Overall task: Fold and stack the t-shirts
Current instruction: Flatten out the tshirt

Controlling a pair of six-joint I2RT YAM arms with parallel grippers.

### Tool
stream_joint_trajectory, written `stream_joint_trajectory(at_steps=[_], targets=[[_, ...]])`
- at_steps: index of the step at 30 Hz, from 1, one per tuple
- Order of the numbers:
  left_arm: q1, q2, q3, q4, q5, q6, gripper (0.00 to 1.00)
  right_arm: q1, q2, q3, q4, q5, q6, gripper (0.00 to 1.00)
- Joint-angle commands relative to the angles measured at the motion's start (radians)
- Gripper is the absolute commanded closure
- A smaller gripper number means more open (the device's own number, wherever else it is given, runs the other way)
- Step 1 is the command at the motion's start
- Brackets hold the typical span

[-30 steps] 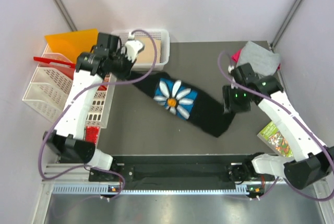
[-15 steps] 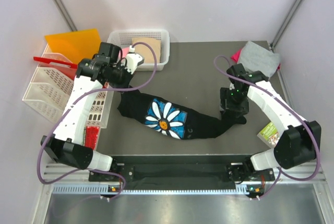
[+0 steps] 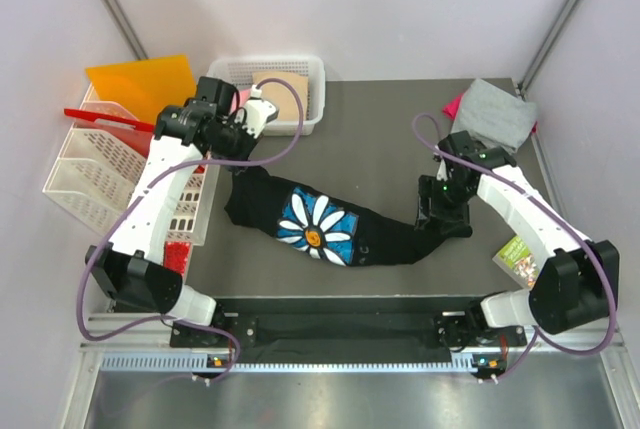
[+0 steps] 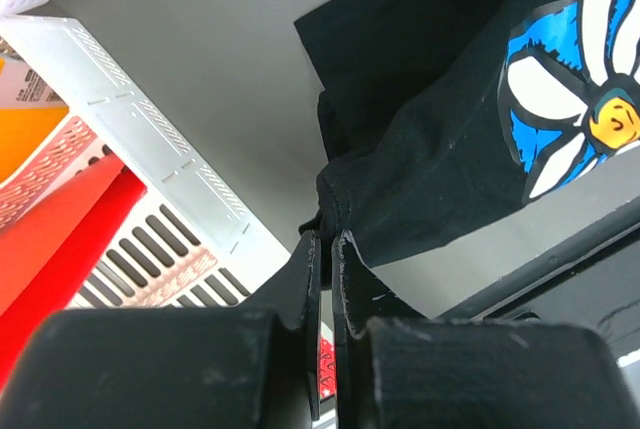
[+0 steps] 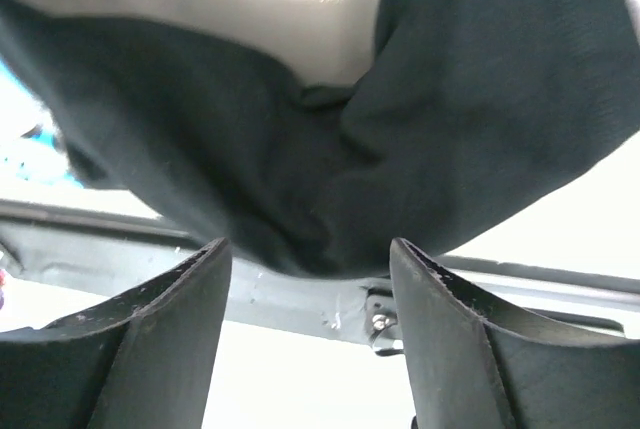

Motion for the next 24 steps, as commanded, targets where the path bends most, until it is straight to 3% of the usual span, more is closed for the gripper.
stream_joint_trajectory(at_steps=[1, 3, 6, 8, 13, 18, 20, 24], targets=[[0.007, 0.022, 0.055, 0.055, -0.012, 0.015, 1.0, -0.004, -0.039, -0.022, 0.006, -0.078, -0.002, 0.39], [0.007, 0.035, 0.063, 0.069, -0.014, 0.018, 1.0, -0.004, -0.025, -0.033, 0.021, -0.085, -0.007, 0.46], [0.007, 0.057, 0.083, 0.08, -0.017, 0.018, 1.0, -0.006, 0.011, -0.012, 0.041, -0.084, -0.008, 0.82], [0.007, 0.065, 0.094, 0.085, -0.025, 0.02, 1.0, -0.007, 0.028, 0.011, 0.046, -0.066, -0.005, 1.0], [0.015, 0.075, 0.1, 0.158, -0.095, 0.027, 1.0, -0.037, 0.07, 0.143, 0.028, 0.008, -0.004, 1.0], [0.024, 0.184, 0.182, 0.321, -0.275, 0.043, 1.0, -0.127, 0.212, 0.434, 0.071, 0.065, 0.013, 1.0], [0.039, 0.261, 0.356, 0.338, -0.298, 0.044, 1.0, -0.155, 0.342, 0.679, 0.034, 0.083, 0.01, 1.0], [0.048, 0.486, 0.742, 0.289, -0.321, 0.05, 1.0, -0.202, 0.487, 1.013, 0.008, 0.031, 0.045, 1.0]])
